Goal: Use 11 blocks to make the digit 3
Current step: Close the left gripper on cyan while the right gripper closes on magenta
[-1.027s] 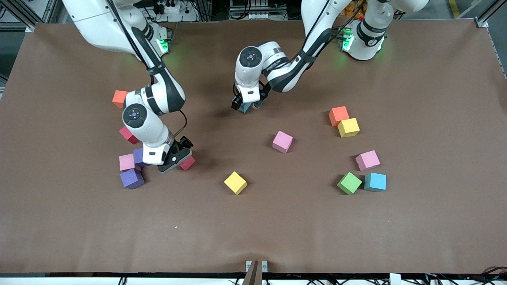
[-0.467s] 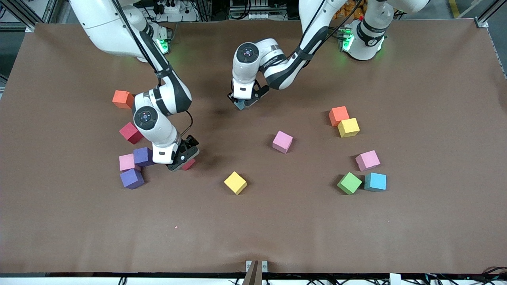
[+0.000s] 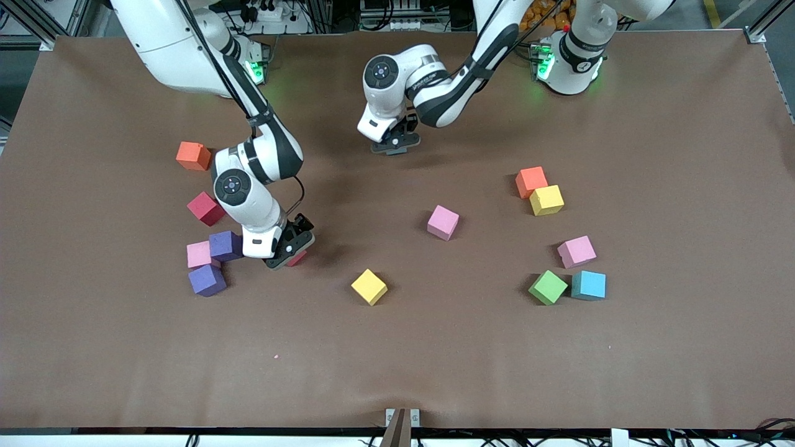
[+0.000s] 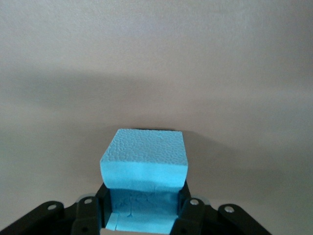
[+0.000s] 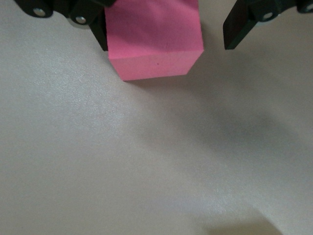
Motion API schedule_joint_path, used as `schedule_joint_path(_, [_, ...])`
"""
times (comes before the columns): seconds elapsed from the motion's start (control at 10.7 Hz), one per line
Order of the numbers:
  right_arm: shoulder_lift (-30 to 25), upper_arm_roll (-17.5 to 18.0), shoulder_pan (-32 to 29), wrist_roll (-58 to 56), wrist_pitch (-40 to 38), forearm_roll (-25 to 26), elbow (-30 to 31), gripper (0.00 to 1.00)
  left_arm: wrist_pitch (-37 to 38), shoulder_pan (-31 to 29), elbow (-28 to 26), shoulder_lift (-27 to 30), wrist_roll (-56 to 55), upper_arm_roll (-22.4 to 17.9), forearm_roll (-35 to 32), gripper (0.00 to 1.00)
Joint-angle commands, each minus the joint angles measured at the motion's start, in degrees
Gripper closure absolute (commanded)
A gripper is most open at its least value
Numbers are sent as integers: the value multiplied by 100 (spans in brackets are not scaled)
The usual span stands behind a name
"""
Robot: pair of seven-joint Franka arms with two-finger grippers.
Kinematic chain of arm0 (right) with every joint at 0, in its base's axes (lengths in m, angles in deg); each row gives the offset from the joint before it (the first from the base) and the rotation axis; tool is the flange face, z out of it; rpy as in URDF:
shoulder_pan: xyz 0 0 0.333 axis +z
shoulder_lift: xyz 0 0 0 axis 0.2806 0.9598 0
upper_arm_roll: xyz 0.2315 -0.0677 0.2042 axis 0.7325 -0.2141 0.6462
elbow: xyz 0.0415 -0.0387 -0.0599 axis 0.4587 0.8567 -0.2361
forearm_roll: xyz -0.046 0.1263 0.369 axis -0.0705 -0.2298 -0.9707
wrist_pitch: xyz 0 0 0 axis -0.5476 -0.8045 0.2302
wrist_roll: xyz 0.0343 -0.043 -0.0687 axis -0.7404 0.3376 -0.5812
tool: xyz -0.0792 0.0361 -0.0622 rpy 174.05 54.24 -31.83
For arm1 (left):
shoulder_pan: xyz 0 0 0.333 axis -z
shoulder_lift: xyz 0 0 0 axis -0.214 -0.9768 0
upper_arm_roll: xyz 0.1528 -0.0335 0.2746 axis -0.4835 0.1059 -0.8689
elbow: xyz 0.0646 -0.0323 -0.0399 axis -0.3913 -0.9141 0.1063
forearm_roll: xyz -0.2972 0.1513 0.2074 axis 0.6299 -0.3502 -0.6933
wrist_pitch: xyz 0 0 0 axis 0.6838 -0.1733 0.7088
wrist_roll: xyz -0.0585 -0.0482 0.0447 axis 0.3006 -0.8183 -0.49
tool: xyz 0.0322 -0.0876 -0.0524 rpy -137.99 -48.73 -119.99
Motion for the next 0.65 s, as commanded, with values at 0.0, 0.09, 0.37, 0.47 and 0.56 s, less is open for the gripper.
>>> schedule_joint_path(0.0, [173, -38, 66, -139, 139, -159, -97, 0, 146, -35, -173, 234, 619, 59, -83, 92])
schedule_joint_path(0.09, [191, -47, 66, -139, 148, -151, -115, 0, 120, -26, -173, 225, 682, 68, -83, 92])
schedule_joint_path(0.37, [252, -47, 13, -139, 131, -106, -141, 0, -64, -35, -339, 207, 832, 121, -91, 92])
schedule_joint_path(0.47, [252, -47, -13, -130, 131, -106, -141, 0, -152, -35, -348, 181, 832, 121, -83, 92])
schedule_joint_path(0.56, [252, -47, -5, -130, 122, -115, -141, 0, -179, -35, -357, 146, 806, 121, -83, 92])
